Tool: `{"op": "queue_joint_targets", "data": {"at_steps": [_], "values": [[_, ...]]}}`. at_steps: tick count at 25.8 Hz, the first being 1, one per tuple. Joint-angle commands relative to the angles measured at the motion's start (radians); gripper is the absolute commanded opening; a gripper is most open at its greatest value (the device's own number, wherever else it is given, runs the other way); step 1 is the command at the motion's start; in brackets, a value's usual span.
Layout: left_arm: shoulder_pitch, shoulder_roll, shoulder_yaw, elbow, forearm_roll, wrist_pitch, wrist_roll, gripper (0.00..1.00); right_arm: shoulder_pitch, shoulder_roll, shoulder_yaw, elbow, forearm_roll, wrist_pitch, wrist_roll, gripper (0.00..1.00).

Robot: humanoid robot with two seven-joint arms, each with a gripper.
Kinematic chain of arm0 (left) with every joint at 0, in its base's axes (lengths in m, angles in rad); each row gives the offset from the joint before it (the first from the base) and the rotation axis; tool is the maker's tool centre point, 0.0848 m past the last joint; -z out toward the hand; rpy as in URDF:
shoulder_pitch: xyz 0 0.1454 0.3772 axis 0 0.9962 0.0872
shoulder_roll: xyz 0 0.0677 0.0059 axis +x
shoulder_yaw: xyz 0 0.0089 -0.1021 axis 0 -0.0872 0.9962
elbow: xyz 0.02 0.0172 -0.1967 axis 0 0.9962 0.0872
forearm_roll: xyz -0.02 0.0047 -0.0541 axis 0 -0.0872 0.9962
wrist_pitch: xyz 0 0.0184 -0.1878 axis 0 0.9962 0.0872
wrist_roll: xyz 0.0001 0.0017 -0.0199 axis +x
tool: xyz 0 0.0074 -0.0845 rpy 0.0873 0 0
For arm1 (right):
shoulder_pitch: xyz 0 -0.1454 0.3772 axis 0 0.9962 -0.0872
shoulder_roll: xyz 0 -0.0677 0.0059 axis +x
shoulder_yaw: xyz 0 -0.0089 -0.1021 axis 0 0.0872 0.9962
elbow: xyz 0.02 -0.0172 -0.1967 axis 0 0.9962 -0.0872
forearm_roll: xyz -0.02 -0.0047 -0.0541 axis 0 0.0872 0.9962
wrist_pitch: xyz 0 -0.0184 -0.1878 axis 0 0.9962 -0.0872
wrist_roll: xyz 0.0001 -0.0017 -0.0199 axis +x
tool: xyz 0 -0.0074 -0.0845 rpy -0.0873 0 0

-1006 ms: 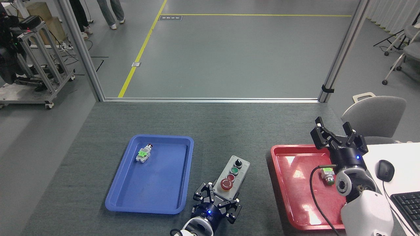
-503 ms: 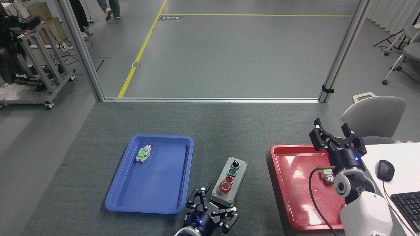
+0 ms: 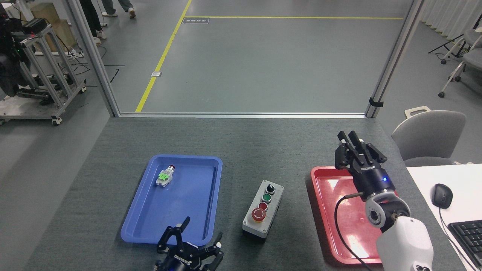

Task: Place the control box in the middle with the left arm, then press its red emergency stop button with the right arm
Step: 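Open the left gripper and withdraw it from the control box, then reach the right gripper over the control box and press the red button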

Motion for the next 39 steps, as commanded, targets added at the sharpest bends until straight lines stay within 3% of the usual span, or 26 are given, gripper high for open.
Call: {"op": "queue_joint_targets", "data": {"at_steps": [1,4,8,15,22,28,39], "values": [[-0.007,-0.011,0.142,-0.005,0.048,-0.013,0.004,0.99,0.011,0.010,0.042,0.029,-0.004,-0.208,-0.006,0.00],[-0.061,-0.011,0.203,0.005,0.174,-0.016,0.004,0.99,0.011,0.044,0.100,0.086,-0.001,-0.306,0.001,0.00],[-0.123,-0.005,0.247,0.045,0.297,-0.016,0.003,0.99,0.011,0.068,0.141,0.133,0.015,-0.310,0.015,0.00],[-0.174,0.003,0.278,0.127,0.294,-0.019,0.004,0.99,0.012,0.113,0.226,0.187,0.015,-0.285,0.080,0.00],[-0.197,-0.042,0.349,0.137,0.300,-0.005,0.006,0.99,0.012,0.113,0.260,0.227,0.015,-0.273,0.081,0.00],[-0.274,-0.038,0.350,0.177,0.300,-0.022,0.000,0.99,0.021,0.111,0.283,0.276,0.016,-0.277,0.124,0.00],[-0.269,-0.032,0.349,0.186,0.300,-0.093,-0.002,0.99,0.043,0.110,0.293,0.279,0.018,-0.273,0.165,0.00]]}}
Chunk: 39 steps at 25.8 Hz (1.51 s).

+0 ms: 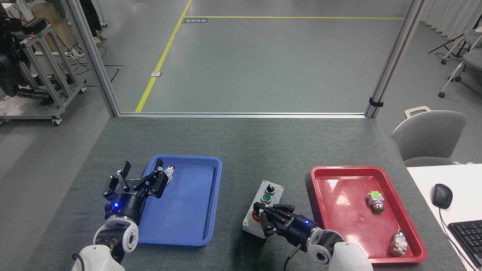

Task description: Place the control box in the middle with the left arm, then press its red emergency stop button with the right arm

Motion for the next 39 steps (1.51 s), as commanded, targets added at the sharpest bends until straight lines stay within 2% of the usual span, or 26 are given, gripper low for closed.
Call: {"op": "queue_joint_targets", "data": {"at_steps": [1,10,14,16,17,18,19,21,22,25,28,32,39], "values": [[0.002,0.002,0.000,0.000,-0.002,-0.008,0.000,0.99,0.008,0.000,0.001,0.002,0.003,0.000,0.014,0.00],[0.056,-0.004,0.003,-0.004,0.000,-0.010,0.011,0.99,0.007,-0.002,0.001,0.036,0.043,0.000,0.012,0.00],[0.091,-0.010,-0.005,0.005,0.002,-0.010,0.012,0.99,-0.005,0.004,-0.021,0.019,0.006,0.000,0.004,0.00],[0.094,-0.013,-0.008,0.011,0.002,-0.010,0.012,0.99,-0.027,0.021,-0.059,-0.004,-0.068,0.002,0.003,0.30],[0.099,-0.018,-0.008,0.020,0.002,-0.010,0.014,0.99,-0.048,0.023,-0.099,-0.010,-0.123,0.002,0.003,0.53],[0.100,-0.026,-0.009,0.026,0.002,-0.010,0.012,0.99,-0.070,0.018,-0.140,-0.010,-0.187,0.003,0.003,0.93],[0.100,-0.036,-0.009,0.030,0.002,-0.010,0.009,0.99,-0.082,0.012,-0.179,-0.010,-0.262,0.002,0.004,0.99],[0.100,-0.049,-0.009,0.039,-0.002,-0.007,0.008,0.99,-0.100,0.004,-0.226,-0.010,-0.387,0.003,0.009,0.99],[0.100,-0.050,-0.009,0.039,-0.002,-0.008,0.011,0.99,-0.108,-0.008,-0.240,-0.009,-0.420,0.008,0.011,0.99],[0.100,-0.055,-0.009,0.037,0.000,-0.007,0.012,0.99,-0.123,-0.056,-0.292,-0.009,-0.443,0.064,0.009,0.99],[0.100,-0.056,-0.008,0.037,0.002,-0.007,0.012,0.99,-0.134,-0.073,-0.324,-0.009,-0.416,0.210,0.011,0.99],[0.100,-0.056,-0.008,0.037,0.002,-0.007,0.014,0.99,-0.140,-0.077,-0.327,-0.023,-0.253,0.291,0.007,0.99],[0.100,-0.056,-0.008,0.037,0.002,-0.007,0.014,0.99,-0.097,-0.103,-0.320,-0.109,-0.035,0.403,-0.011,0.99]]}}
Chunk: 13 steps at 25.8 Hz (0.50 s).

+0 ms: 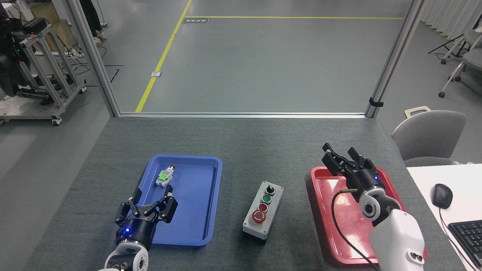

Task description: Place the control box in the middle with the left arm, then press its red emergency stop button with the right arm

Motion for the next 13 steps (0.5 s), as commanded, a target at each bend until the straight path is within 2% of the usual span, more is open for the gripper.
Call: {"op": "queue_joint_targets", "data": {"at_steps": [1,5,9,13], "values": [[0.000,0.000,0.000,0.000,0.000,0.000,0.000,0.99,0.042,-0.009,0.000,-0.057,0.103,0.057,-0.038,0.99],[0.000,0.000,0.000,0.000,0.000,0.000,0.000,0.99,0.072,-0.007,0.003,-0.114,0.135,0.123,-0.171,0.99],[0.000,0.000,0.000,0.000,0.000,0.000,0.000,0.99,0.080,-0.007,0.003,-0.117,0.253,0.199,-0.188,0.99],[0.000,0.000,0.000,0.002,0.000,0.000,0.000,0.99,0.080,-0.009,0.005,-0.117,0.262,0.208,-0.187,1.00]]}}
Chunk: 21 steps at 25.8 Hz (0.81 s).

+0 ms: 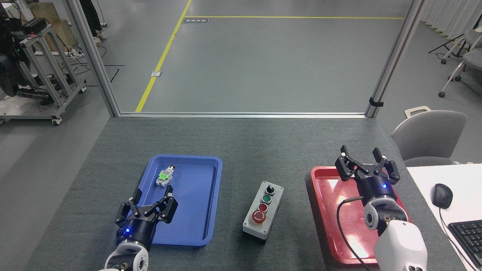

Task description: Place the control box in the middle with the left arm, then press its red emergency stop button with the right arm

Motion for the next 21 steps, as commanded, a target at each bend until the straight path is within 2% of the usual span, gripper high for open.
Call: {"op": "queue_joint_targets", "data": {"at_steps": [1,4,8,21], "values": [[-0.001,0.000,0.000,0.001,0.000,0.000,0.000,0.99,0.001,-0.002,0.001,-0.002,0.018,0.017,-0.001,1.00],[-0.001,0.000,0.000,0.001,0.000,0.000,0.000,0.99,0.001,-0.002,0.001,0.000,0.018,0.030,0.001,1.00],[-0.001,0.000,0.000,0.001,0.000,0.000,0.000,0.99,0.007,0.000,0.001,0.004,0.020,0.141,0.002,1.00],[-0.001,0.000,0.000,0.001,0.000,0.000,0.000,0.99,0.082,0.017,0.002,-0.040,0.021,0.112,0.001,1.00]]}}
